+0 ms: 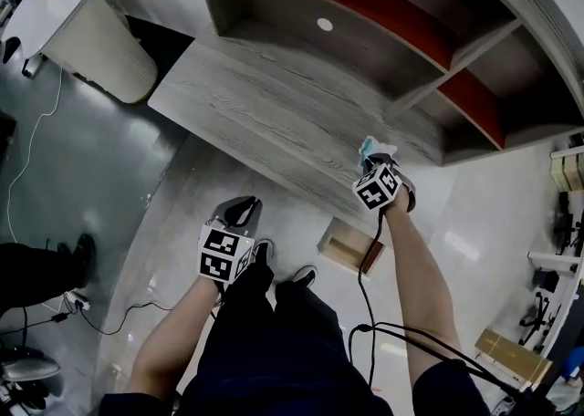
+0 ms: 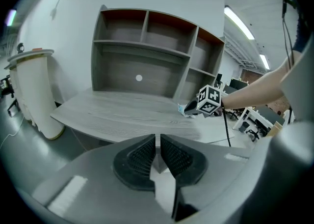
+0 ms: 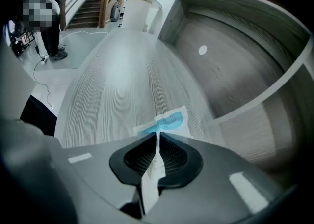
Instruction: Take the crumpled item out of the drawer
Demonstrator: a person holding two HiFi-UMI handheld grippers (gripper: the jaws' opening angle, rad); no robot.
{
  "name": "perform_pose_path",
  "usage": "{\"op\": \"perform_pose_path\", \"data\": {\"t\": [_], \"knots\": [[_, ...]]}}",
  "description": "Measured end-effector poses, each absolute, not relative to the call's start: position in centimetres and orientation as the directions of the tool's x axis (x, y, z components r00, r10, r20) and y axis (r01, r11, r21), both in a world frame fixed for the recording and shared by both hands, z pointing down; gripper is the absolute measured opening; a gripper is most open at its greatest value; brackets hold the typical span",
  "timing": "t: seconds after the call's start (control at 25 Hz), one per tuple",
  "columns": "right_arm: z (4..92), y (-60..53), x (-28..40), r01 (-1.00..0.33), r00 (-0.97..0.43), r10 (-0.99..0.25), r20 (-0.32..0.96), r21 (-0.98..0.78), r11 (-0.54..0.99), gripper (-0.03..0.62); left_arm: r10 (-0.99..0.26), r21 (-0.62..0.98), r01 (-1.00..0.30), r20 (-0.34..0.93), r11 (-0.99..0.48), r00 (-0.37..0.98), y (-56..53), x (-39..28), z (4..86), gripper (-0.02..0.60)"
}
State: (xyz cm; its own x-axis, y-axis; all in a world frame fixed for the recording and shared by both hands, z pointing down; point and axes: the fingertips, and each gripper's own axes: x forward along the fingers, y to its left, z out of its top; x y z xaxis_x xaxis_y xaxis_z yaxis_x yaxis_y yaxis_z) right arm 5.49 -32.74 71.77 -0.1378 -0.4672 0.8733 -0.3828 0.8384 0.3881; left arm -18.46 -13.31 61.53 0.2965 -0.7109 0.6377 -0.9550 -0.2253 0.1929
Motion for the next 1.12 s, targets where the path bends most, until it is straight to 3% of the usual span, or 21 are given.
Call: {"op": "perform_pose_path", "data": {"t": [0.16, 0.44, 0.8, 1.12], "knots": [[71.6, -32.6, 5.0, -0.417, -0.153, -0.482, 0.862, 0.386, 0.823, 0.072, -0.711, 0.192, -0.959, 0.644, -0.208, 0.283, -12.7, -19.5, 61.9, 0.034], [66.4, -32.1, 5.9, -0.585, -0.252, -0.575, 0.778, 0.351, 0.731, 0.078, -0.727, 0.188, -0.953, 0.616, -0.238, 0.303, -14.3, -18.3, 60.9, 0.034], [56.3, -30.0, 10.7, -0.834, -0.319, -0.746, 0.584, 0.200, 0.514, 0.072, -0.763, 0.172, -0.921, 0.519, -0.349, 0.386, -20.0, -13.8, 56.5, 0.034], [47.2, -25.7, 15.4, -0.954, -0.261, -0.900, 0.350, 0.051, 0.296, 0.029, -0.816, 0.057, -0.893, 0.383, -0.447, 0.434, -23.4, -9.0, 48.7, 0.034]]}}
